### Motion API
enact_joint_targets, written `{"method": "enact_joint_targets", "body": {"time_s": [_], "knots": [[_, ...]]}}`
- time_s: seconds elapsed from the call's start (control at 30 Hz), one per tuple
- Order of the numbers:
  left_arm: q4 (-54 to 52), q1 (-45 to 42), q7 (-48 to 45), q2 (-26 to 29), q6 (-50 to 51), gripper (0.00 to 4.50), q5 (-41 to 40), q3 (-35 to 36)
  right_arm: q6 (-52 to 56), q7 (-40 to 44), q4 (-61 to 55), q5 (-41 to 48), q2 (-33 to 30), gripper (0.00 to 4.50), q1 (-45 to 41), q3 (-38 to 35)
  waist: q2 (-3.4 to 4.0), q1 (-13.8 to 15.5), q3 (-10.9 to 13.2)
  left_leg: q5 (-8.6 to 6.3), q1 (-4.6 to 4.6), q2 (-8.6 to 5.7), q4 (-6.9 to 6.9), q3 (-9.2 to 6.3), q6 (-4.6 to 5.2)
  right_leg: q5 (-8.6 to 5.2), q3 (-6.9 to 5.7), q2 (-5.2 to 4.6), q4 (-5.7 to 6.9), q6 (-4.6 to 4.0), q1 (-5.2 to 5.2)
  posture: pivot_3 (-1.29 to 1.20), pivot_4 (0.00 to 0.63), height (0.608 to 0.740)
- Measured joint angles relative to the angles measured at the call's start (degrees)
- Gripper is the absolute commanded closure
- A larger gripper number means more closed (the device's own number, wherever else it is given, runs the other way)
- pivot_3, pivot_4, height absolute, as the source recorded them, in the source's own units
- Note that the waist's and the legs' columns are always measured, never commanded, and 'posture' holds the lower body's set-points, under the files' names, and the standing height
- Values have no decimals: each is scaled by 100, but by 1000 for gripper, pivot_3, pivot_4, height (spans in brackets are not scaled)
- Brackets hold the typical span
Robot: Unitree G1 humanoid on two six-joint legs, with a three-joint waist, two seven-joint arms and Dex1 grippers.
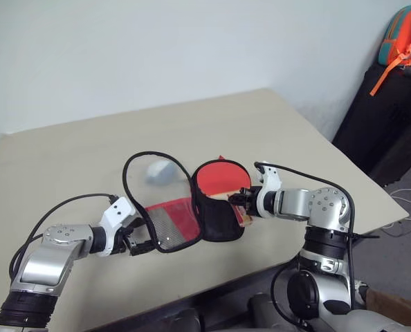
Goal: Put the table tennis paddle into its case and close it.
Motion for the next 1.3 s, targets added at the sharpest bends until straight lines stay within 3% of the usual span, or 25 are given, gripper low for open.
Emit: {"method": "enact_joint_targets", "body": {"time_s": [0.33, 0.63, 0.67, 0.87, 1.0, 1.13, 1.3], "knots": [[95, 120, -16, 0, -292, 0, -2, 25, -17, -25, 55, 35, 2, 3286, 0, -59, -1, -2, -1, 0, 1, 0, 0, 1, 0, 0, 0, 0, 0, 0, 1, 0, 0, 740], [197, 186, -19, 0, -477, 0, -13, 62, -18, -21, 154, 44, 2, 197, 0, -2, 0, -6, -1, 0, 6, 1, 0, 2, 1, -2, 0, 0, 3, -4, 2, 0, 0, 740], [208, 187, -19, -1, -489, 0, -14, 62, -20, -3, 151, 81, 2, 23, 0, 21, -1, -7, -1, 0, 8, 1, 0, 2, 1, -3, 0, 0, 3, -6, 3, 0, 0, 740], [257, 198, -26, 0, -558, 0, -15, 69, -14, 440, 18, 175, -21, 23, 46, 516, -1, -12, -1, 1, 13, 2, 0, 1, 1, -3, 0, 3, 9, -6, 4, 0, 0, 740], [257, 113, -21, -19, -519, 0, -28, 16, -14, 1339, -323, 458, -829, 23, 192, 1211, -6, 3, -2, 0, 3, 1, 11, 2, 0, -4, 1, 1, 0, -7, 9, 0, 0, 740], [330, 85, -28, -18, -519, 0, -27, 18, -20, 2032, -396, 563, -1755, 23, 199, 1267, -12, -1, -2, 0, 10, 0, 8, 7, 1, -4, 3, 1, 4, -8, 9, 0, 0, 740], [488, 8, -30, -38, -626, 0, 15, -27, -25, 2557, -435, 590, -2004, 23, 387, 1612, -12, 1, -1, 2, 41, 1, -2, 2, 3, -5, 3, 7, 12, -9, 17, 0, 0, 740]]}}
